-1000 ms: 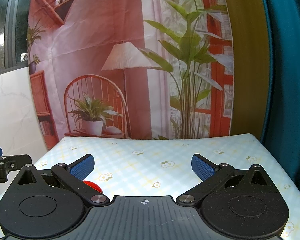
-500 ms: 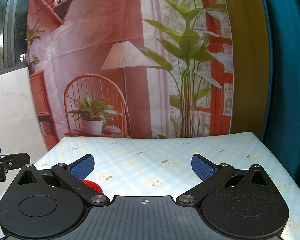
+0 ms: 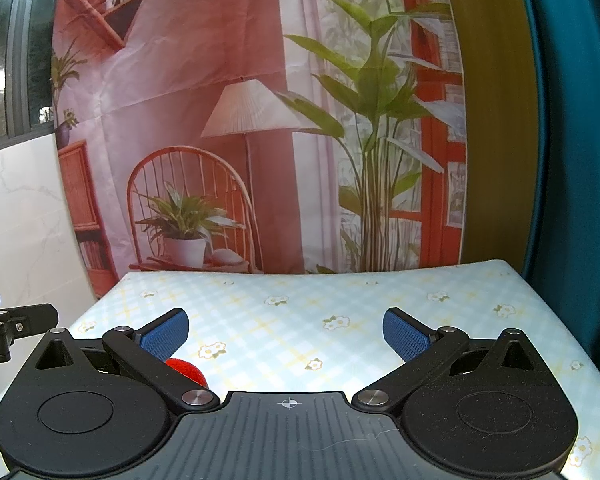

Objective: Organize plates and bowls

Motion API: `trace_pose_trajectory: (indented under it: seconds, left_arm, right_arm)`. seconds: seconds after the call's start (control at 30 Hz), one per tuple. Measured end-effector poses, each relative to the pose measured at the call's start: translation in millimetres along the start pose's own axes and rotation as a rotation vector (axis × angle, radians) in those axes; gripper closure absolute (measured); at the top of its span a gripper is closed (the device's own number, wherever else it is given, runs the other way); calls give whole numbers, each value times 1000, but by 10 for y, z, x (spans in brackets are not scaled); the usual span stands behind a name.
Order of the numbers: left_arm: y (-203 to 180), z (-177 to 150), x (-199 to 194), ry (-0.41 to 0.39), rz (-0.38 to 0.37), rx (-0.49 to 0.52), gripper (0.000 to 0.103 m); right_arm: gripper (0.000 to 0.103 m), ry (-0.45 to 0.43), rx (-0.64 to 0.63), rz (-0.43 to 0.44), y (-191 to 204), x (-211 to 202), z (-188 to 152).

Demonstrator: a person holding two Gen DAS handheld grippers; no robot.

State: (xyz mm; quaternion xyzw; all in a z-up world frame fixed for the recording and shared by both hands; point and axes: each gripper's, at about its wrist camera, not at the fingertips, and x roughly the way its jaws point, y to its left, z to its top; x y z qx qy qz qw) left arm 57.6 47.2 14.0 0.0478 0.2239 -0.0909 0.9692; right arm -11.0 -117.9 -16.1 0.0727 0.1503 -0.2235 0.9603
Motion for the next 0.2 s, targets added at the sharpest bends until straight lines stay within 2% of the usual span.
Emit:
trace_pose_trajectory:
  seconds: [0.2]
  left_arm:
    - [10, 12, 6, -1, 2, -1, 0]
  right_arm:
    - [0, 0, 2, 0, 3, 1, -8]
